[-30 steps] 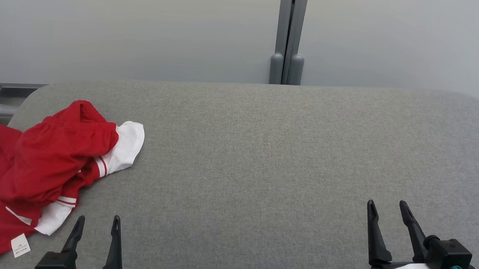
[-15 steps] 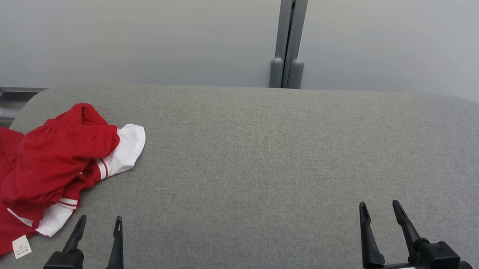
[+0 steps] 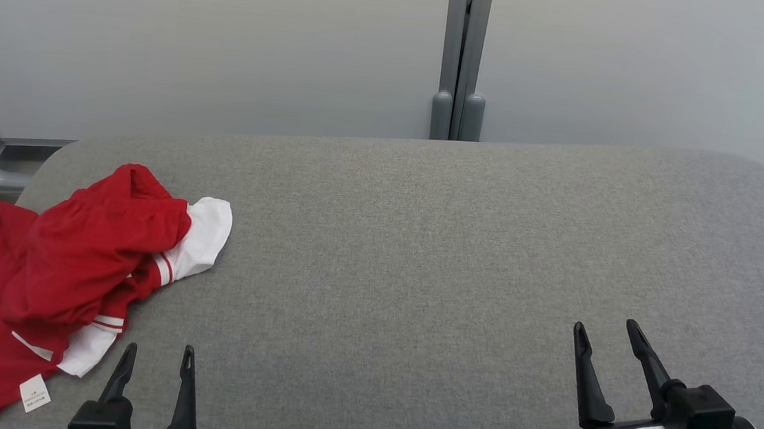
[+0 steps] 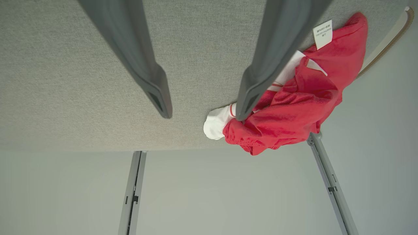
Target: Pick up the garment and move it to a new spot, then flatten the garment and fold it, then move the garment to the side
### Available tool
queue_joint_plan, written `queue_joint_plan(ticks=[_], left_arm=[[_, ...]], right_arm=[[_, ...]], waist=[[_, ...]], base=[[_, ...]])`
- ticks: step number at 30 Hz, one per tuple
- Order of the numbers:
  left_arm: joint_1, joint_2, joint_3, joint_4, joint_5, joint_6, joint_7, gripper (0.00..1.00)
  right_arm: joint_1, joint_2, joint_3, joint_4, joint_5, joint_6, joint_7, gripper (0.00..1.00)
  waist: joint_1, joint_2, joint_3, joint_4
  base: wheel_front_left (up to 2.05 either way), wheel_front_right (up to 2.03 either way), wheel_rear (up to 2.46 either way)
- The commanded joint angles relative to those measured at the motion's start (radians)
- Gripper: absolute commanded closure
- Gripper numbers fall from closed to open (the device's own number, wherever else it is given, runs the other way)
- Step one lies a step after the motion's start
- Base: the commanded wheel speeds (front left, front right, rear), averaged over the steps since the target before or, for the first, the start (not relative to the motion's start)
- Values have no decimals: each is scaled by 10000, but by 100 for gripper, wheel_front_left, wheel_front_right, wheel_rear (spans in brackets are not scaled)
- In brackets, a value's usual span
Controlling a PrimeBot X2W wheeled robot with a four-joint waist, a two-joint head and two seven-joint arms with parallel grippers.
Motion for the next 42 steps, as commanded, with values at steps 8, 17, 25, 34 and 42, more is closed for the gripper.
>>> queue_joint_plan(ticks=[8,17,25,34,42], left_arm=[[91,92,-106,-52,-69,35,62,0],[-262,216,-152,-173,-96,36,208,0],[-408,402,-155,-246,-103,16,327,0],[-357,516,-96,-428,-270,40,407,0],[-280,528,-129,-598,-353,97,429,0]], right_arm=[[69,-46,-45,-35,106,1,-31,0],[84,-45,103,-59,360,1,-30,0],[62,-43,56,-132,583,1,-30,0],[-60,-40,139,-87,586,1,-30,0],[-244,-48,215,17,459,1,-30,0]], waist=[[0,0,23,99],[0,0,110,1073],[0,0,188,2811],[0,0,290,4228],[0,0,393,4318]], base=[[0,0,0],[0,0,0],[0,0,0],[0,0,0],[0,0,0]])
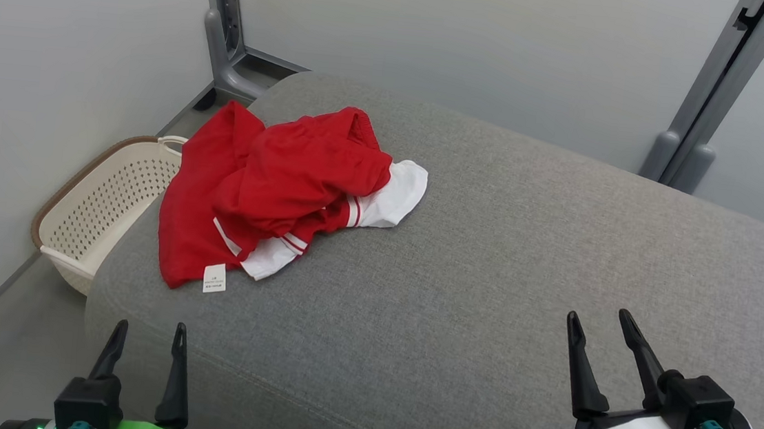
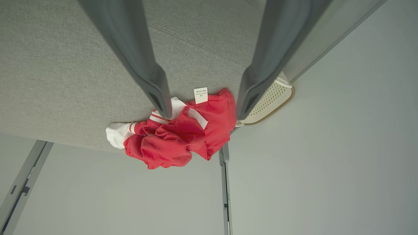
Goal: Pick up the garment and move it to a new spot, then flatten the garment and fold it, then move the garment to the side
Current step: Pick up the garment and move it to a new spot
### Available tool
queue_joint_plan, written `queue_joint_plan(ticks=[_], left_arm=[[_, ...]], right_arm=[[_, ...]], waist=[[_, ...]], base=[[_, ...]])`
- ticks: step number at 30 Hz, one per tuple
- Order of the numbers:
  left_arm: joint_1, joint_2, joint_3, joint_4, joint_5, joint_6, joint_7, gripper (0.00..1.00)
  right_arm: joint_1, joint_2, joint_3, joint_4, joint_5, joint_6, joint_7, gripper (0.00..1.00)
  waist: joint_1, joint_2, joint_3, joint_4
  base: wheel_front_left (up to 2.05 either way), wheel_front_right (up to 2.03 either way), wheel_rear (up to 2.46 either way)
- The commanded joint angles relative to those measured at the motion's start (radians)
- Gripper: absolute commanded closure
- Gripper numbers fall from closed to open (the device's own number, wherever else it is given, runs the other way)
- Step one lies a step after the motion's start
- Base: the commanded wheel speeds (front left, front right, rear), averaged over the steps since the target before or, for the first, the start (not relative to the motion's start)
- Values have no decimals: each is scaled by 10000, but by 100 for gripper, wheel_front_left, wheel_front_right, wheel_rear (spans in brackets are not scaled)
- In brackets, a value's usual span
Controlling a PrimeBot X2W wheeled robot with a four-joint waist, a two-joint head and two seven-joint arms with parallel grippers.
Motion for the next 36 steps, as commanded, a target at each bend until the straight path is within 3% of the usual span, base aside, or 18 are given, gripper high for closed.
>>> queue_joint_plan(ticks=[1,8,17,25,36], left_arm=[[-40,59,-65,-30,-52,-47,63,0],[-783,393,-100,-154,-209,-429,682,0],[-3516,1356,192,296,-829,-1379,2731,0],[-5804,1664,1009,1786,-2205,-1792,4048,0],[-6740,2098,1244,3092,-3378,-2268,4783,0]], right_arm=[[21,-50,-31,1,-91,1,-30,0],[297,-50,-154,-142,-160,1,-30,0],[22,-48,-226,-230,-397,1,-30,0],[-669,-50,-103,-351,-743,1,-6,0],[-1822,-47,81,-454,-891,1,5,0]], waist=[[0,0,26,24],[0,0,140,-340],[0,0,901,-1149],[0,0,2289,-1925],[0,0,4145,-2873]], base=[[0,0,0],[0,0,0],[0,0,0],[0,0,0],[0,0,0]])
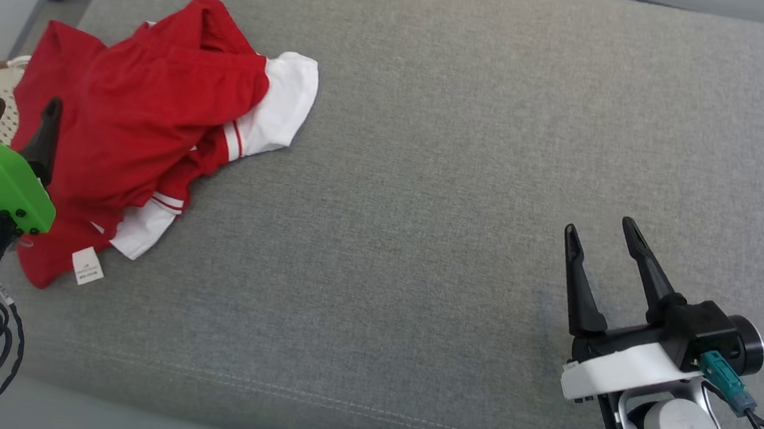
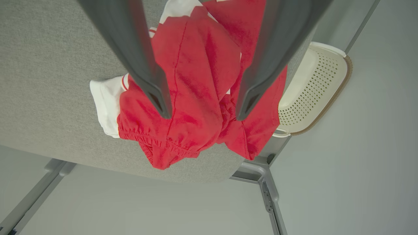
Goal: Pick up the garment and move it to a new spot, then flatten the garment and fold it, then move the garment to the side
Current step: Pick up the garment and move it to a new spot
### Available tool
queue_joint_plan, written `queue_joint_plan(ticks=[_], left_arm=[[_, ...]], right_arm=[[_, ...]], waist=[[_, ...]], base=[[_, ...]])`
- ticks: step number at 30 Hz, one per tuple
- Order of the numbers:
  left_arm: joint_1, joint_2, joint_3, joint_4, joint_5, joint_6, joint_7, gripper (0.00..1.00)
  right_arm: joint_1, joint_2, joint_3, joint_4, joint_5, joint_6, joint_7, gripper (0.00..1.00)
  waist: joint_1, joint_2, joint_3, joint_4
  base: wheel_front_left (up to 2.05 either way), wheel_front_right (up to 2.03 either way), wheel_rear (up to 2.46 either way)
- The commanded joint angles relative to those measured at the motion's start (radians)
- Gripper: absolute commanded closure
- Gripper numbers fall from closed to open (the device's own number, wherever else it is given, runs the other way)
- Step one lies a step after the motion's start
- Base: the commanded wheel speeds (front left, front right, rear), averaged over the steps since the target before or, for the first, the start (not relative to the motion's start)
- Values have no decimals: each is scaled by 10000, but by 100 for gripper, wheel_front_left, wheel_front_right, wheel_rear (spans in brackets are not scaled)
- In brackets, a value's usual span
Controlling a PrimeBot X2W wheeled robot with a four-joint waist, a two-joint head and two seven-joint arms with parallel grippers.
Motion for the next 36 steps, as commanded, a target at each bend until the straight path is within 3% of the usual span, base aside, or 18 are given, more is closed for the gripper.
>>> queue_joint_plan(ticks=[1,13,22,24,26,36], left_arm=[[-221,33,-51,66,-62,-70,20,0],[-480,113,-373,765,172,-15,-302,0],[-614,193,-545,1777,773,506,-1048,0],[-685,170,-520,2034,803,599,-1217,57],[-738,158,-589,2247,877,624,-1379,100],[-1015,214,-719,2160,1152,454,-2876,100]], right_arm=[[-235,-43,-15,-7,-52,1,-1,0],[-853,-42,101,63,-166,1,-21,0],[-990,-40,166,93,-298,1,-28,0],[-1006,-40,215,111,-295,1,-28,0],[-1007,-42,241,145,-292,1,-29,0],[-825,-40,32,152,-191,1,-32,0]], waist=[[-1,0,1113,-758],[-1,0,2126,-1022],[-1,0,2242,-1010],[-1,0,2228,-1011],[-1,0,2188,-1007],[-1,0,1612,-792]], base=[[0,0,0],[0,0,0],[0,0,0],[0,0,0],[0,0,0],[0,0,0]])
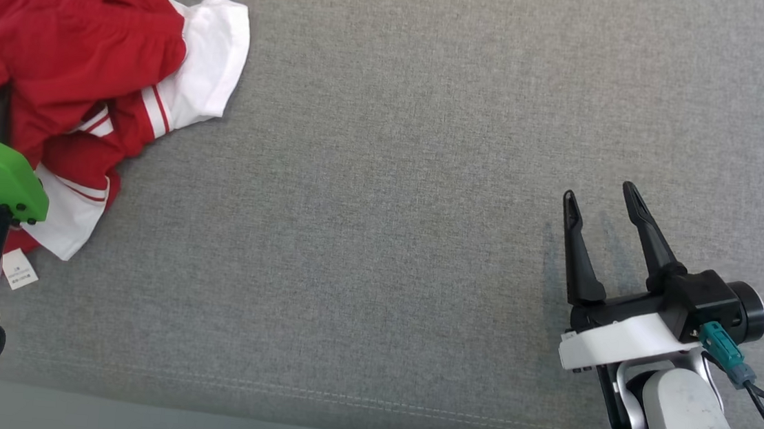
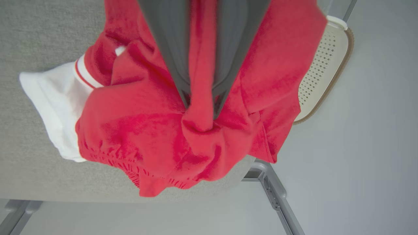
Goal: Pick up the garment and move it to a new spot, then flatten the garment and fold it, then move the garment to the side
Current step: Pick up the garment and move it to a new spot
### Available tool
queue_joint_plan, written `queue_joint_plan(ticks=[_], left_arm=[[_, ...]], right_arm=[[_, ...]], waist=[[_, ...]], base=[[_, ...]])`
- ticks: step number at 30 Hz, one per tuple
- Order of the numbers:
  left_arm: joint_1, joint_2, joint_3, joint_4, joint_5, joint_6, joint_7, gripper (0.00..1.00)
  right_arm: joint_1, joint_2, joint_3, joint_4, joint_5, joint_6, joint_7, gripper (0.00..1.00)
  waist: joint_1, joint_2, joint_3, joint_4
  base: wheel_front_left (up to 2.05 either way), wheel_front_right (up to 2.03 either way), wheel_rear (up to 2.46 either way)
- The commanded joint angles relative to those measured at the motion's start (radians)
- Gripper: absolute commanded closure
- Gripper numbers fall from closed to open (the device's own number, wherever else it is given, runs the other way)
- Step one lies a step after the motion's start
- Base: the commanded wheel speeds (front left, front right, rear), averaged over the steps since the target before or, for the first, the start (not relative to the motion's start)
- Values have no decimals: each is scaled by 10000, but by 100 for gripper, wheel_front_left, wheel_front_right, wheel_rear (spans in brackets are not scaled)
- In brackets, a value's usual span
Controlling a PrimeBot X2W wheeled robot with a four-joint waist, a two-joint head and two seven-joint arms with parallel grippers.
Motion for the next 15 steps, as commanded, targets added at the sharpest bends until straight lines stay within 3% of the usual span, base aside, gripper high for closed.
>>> queue_joint_plan(ticks=[1,7,15], left_arm=[[-206,103,-23,-230,54,-111,-285,100],[-132,124,-261,-1210,150,-239,-500,100],[437,-398,-646,-2578,-157,-216,-70,100]], right_arm=[[87,-38,-61,-12,65,1,-31,0],[378,-40,-160,71,332,1,-31,0],[1057,-37,-265,214,554,1,-30,0]], waist=[[0,0,-320,122],[0,0,-1189,185],[0,0,-2531,81]], base=[[0,0,0],[0,0,0],[0,0,0]])
